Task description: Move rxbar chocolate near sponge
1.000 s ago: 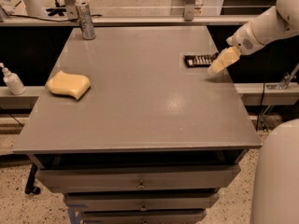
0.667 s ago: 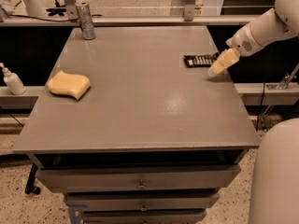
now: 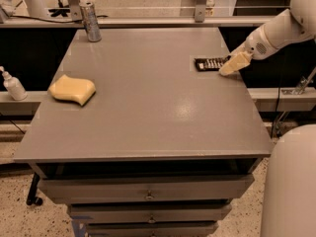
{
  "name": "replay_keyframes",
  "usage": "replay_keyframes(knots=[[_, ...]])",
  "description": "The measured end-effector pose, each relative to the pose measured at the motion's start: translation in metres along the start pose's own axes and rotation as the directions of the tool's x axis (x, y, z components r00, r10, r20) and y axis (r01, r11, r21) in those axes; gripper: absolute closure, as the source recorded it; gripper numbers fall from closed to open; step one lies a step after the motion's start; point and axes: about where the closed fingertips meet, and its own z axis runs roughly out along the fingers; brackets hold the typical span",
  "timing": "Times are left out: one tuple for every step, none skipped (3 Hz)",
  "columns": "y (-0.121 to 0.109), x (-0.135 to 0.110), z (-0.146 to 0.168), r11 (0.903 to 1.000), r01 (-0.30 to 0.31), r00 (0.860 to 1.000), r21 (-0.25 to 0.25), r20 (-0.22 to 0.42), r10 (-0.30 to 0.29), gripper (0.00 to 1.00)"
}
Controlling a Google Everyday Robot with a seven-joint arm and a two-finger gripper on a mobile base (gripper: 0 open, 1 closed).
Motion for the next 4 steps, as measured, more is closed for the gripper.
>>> replay_keyframes(knots=[[0.002,-0.001,-0.002,1.0,-0.005,1.0,-0.003,-0.009,0.005,0.64],[0.002,-0.003,-0.006,1.0,-0.006,1.0,-0.001,-0.02,0.006,0.88],[0.009,-0.013,-0.013,0.9999,0.008,1.0,-0.011,-0.016,-0.008,1.0],[0.032,-0.037,-0.02,0.9975,0.045,0.999,-0.054,0.014,-0.044,1.0]])
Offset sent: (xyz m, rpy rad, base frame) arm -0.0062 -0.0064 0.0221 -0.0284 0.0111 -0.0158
